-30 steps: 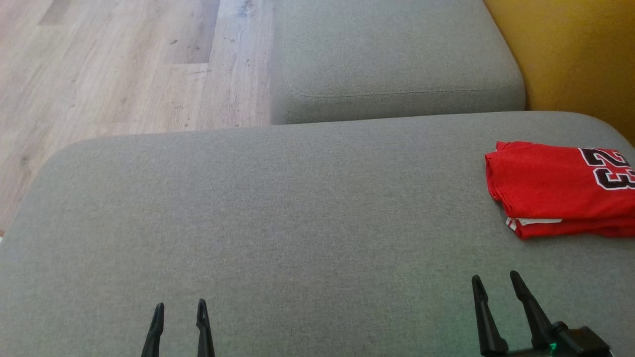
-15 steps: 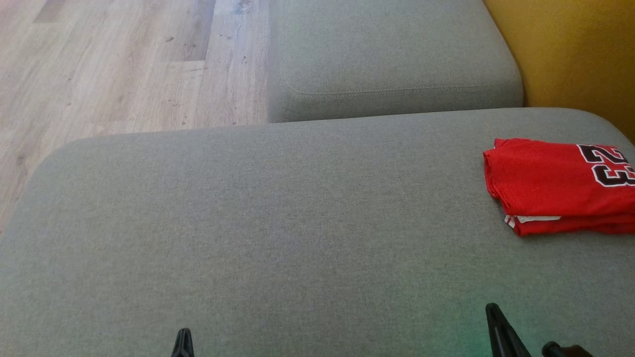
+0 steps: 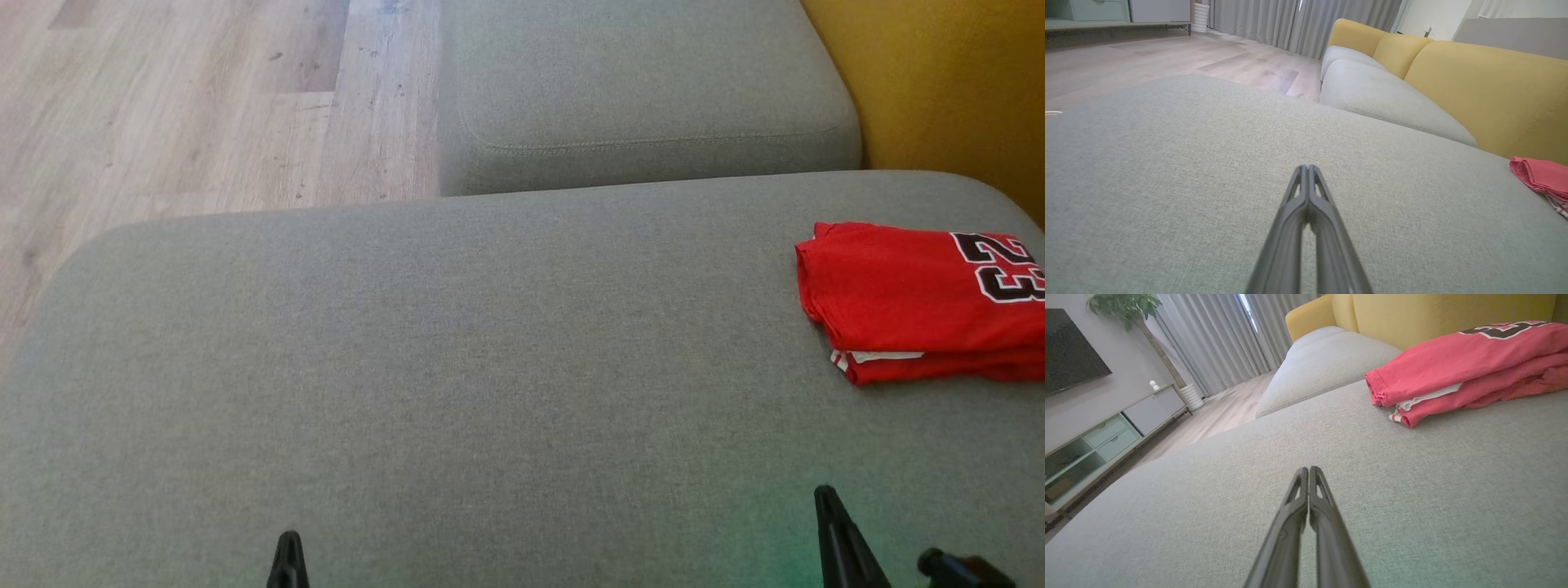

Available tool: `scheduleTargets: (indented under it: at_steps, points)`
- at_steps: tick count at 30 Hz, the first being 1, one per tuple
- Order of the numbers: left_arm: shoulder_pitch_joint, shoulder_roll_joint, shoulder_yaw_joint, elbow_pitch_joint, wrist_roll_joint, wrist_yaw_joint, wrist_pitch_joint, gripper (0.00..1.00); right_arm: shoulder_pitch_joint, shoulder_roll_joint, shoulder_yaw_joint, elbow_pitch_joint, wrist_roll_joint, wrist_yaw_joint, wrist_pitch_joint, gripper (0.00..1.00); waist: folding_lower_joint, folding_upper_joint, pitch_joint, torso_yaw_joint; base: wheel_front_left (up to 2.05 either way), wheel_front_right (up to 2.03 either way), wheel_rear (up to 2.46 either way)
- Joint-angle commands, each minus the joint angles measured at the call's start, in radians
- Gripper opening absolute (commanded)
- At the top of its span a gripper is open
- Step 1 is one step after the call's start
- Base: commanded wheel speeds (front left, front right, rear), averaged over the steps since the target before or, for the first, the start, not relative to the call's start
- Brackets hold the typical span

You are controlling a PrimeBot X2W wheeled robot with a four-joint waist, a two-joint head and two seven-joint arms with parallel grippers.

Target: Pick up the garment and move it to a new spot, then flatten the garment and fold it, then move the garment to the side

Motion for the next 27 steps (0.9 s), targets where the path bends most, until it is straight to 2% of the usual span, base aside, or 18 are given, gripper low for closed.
scheduleTargets:
  at_steps: [1,27]
  points:
    - [-0.043,0.009,0.019,-0.023,-0.034,-0.010,0.005,0.00,-0.053,-0.013,-0.007,-0.027,0.036,0.001,0.005,0.00,0.0000,0.0000,0.001,0.000,0.00,0.00,0.00]
    - [-0.137,0.019,0.067,0.016,-0.348,-0.061,0.069,0.00,-0.135,-0.023,-0.036,-0.010,0.349,0.001,0.069,0.00,0.0000,0.0000,0.024,-0.006,0.00,0.00,0.00]
